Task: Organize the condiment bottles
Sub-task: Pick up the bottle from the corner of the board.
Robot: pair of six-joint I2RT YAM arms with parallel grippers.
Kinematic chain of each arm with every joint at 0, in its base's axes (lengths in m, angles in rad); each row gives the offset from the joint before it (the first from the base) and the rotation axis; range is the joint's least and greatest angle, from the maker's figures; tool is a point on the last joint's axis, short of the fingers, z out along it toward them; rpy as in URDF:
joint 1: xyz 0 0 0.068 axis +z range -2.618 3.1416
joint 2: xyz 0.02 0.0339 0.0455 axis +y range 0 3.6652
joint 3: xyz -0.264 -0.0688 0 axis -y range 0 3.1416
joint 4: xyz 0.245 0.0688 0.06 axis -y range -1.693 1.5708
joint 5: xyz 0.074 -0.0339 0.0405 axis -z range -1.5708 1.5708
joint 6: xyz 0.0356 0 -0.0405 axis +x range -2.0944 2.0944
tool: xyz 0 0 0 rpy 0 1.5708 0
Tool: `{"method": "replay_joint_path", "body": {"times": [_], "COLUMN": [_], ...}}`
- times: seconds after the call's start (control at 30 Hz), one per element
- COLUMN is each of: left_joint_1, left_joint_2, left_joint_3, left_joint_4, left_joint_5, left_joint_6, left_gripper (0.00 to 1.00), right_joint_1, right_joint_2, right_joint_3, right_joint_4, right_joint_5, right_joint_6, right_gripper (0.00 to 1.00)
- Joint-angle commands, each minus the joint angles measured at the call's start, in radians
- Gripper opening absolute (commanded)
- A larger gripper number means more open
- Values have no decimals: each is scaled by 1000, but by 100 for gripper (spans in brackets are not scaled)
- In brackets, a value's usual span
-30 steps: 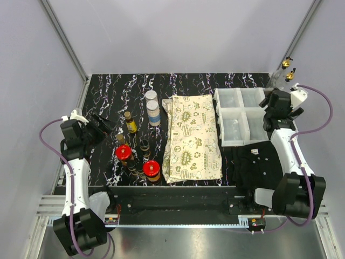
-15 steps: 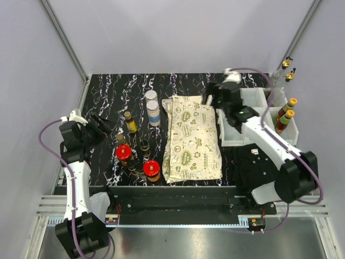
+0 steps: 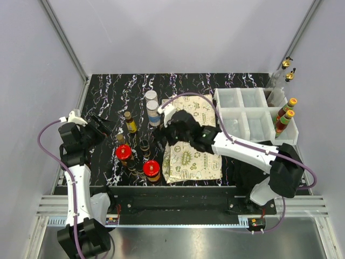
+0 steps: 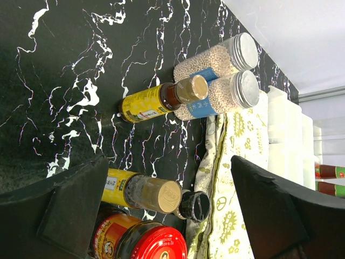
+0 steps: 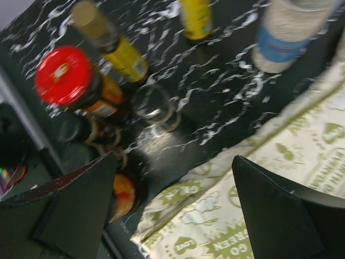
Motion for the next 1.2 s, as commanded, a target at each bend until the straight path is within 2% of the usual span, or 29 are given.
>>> {"method": "replay_joint_path", "body": {"times": [0.0,0.27,0.47,0.57,0.97,1.17], "left_joint_1": [5,5,6,5,5,5], "left_joint_2": [-7,-19,-7,-7,-4,-2], "left_joint_3": [0,2,2,2,2,2], "left_joint_4": [49,49,48,48,49,49], "left_joint_5": [34,31,31,34,29,28], "left_joint_6": [-1,-3,-6,-8,-8,-6], "left_gripper": [99,99,99,99,99,99], "right_joint_1": [89,199,241,255,266,269], "right_joint_2": [-33,-28,18,32,99,145], "right_joint_3": [29,-2,-3,-11,-8,4], "right_joint_4": [-22,-48,-76,-83,-91,-87], "right_joint_5": [-119,-248,-224,-163,-51,-52], "right_joint_6": [-68,-78,-91,-103,-114,-111], "right_gripper": [98,100,100,100,100,100]}}
